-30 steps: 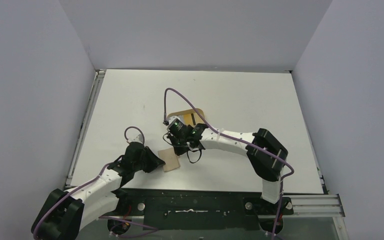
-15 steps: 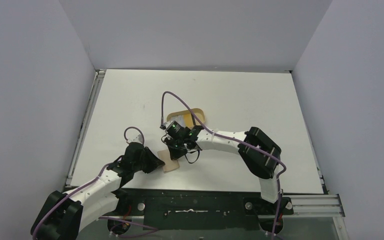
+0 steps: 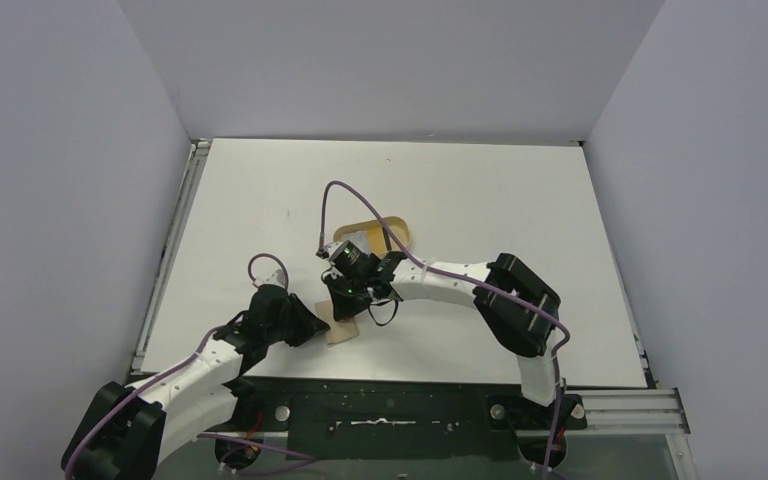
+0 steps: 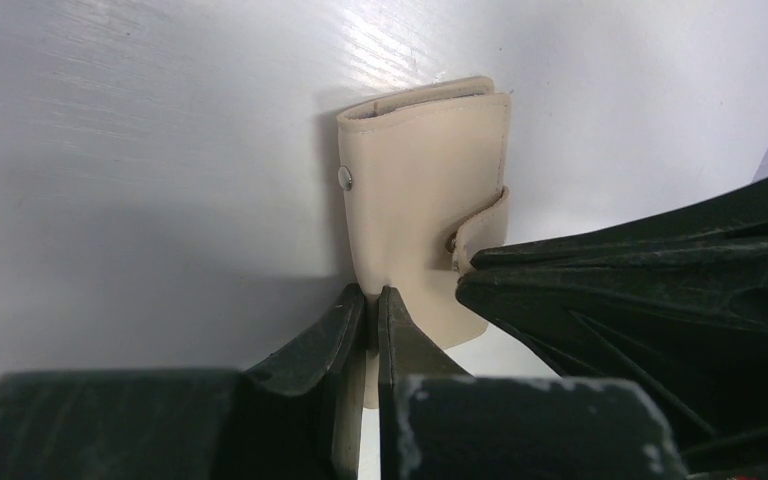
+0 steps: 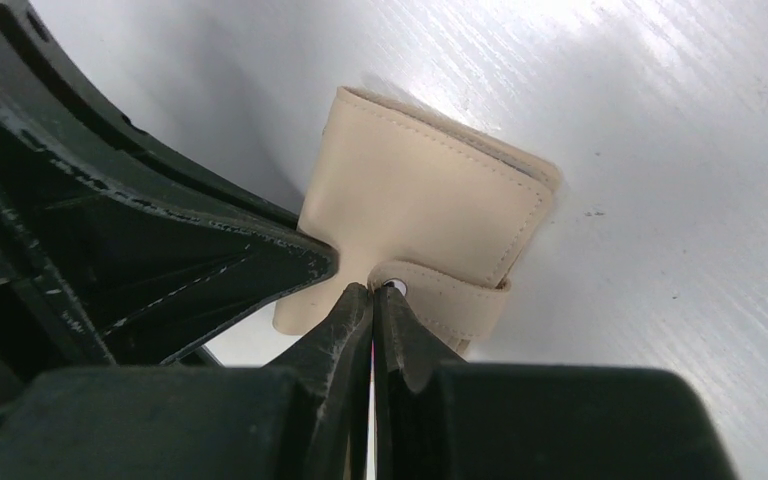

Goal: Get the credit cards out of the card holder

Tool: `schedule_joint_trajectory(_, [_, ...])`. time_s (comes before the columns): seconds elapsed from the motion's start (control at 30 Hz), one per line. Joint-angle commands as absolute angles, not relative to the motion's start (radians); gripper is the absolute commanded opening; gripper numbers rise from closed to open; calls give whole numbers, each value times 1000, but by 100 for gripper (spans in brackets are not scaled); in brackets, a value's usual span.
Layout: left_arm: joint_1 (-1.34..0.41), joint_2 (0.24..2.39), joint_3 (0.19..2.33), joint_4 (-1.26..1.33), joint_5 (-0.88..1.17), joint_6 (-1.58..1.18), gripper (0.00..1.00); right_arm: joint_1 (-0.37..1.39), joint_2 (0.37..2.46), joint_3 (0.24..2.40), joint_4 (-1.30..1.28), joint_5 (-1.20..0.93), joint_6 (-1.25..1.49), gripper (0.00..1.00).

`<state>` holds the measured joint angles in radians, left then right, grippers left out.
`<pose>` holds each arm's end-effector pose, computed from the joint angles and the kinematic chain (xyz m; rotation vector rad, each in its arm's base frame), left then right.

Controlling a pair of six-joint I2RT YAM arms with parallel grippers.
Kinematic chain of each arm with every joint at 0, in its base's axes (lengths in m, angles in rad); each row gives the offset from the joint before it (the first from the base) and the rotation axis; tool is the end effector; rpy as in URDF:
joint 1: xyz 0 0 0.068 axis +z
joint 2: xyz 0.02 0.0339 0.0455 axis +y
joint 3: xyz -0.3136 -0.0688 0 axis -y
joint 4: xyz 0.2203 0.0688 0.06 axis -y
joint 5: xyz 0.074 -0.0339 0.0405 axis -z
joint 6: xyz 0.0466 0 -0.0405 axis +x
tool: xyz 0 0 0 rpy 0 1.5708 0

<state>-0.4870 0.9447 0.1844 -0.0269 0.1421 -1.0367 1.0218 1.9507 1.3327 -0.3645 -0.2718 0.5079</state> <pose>0.1047 -0.0629 0.1742 -0.6165 2.4610 -0.8538 0.2067 0.3619 0.2271 -0.8164 2.6546 0.8558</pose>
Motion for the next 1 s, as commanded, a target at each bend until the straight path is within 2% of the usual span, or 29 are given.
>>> schedule_joint_trajectory(0.0, [-485, 934, 191, -57, 133, -1023, 0, 1018, 1968, 1342, -321, -284, 515, 0])
schedule_joint_trajectory(0.47, [-484, 941, 197, -57, 133, -1023, 0, 985, 1908, 1292, -285, -263, 519, 0])
schedule_joint_trajectory(0.97, [-484, 914, 268, -162, 126, -1005, 0, 918, 1930, 1227, -166, -410, 573, 0])
